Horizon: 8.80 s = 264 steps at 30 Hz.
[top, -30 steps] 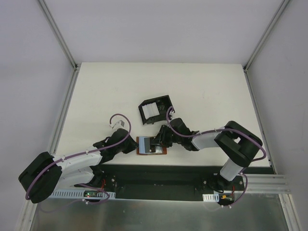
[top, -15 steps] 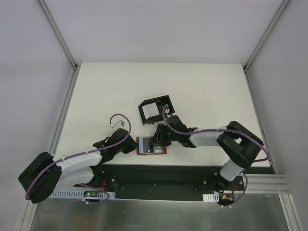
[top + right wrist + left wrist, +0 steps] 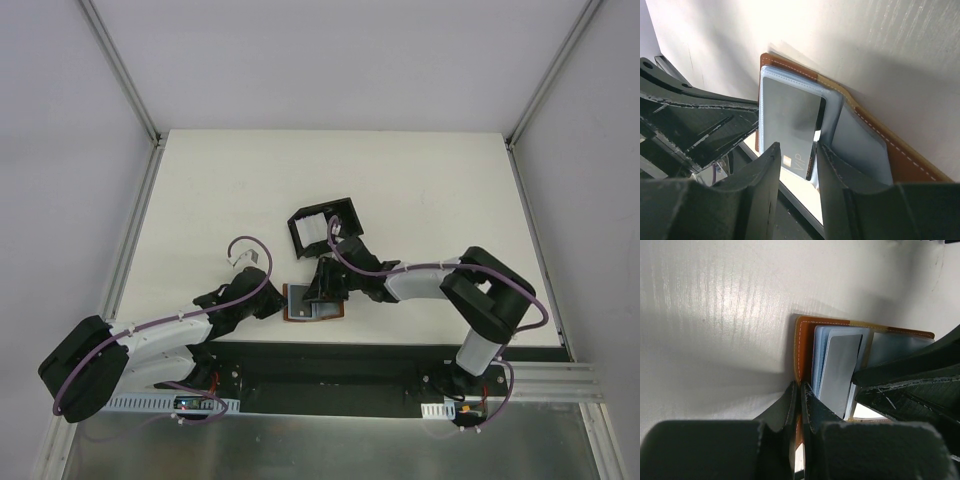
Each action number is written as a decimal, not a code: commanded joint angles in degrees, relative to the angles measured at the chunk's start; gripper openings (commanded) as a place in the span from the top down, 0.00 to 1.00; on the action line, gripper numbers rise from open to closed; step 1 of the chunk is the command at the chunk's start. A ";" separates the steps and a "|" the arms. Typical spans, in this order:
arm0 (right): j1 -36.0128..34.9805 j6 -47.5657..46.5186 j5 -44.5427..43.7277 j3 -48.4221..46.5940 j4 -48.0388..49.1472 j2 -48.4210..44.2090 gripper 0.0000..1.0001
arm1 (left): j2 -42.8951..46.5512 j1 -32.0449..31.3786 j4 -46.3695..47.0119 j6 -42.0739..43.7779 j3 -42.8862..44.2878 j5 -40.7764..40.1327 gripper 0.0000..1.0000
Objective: Put the credit cards into the card holder
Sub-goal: Insert the credit card into the card slot, then turn over the card slot in the card holder.
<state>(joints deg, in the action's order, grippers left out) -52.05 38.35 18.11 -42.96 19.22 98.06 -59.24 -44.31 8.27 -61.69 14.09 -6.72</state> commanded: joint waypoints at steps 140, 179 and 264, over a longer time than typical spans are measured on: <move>1.69 -14.35 -14.51 -6.61 -32.41 -9.12 0.80 | -6.94 -3.67 -8.54 -3.61 4.02 -3.65 1.00; 1.25 -17.25 -14.85 -9.78 -31.69 -13.77 0.78 | -11.07 -3.59 -8.62 -9.15 2.88 -3.48 1.00; 5.91 -14.97 -8.01 -1.69 -28.28 -7.45 0.65 | -13.79 -2.09 -4.32 -6.07 3.14 -0.22 1.00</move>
<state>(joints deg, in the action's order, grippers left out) -45.78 22.24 8.21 -45.89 -10.70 88.95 -70.76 -47.11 12.69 -70.85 18.20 -6.92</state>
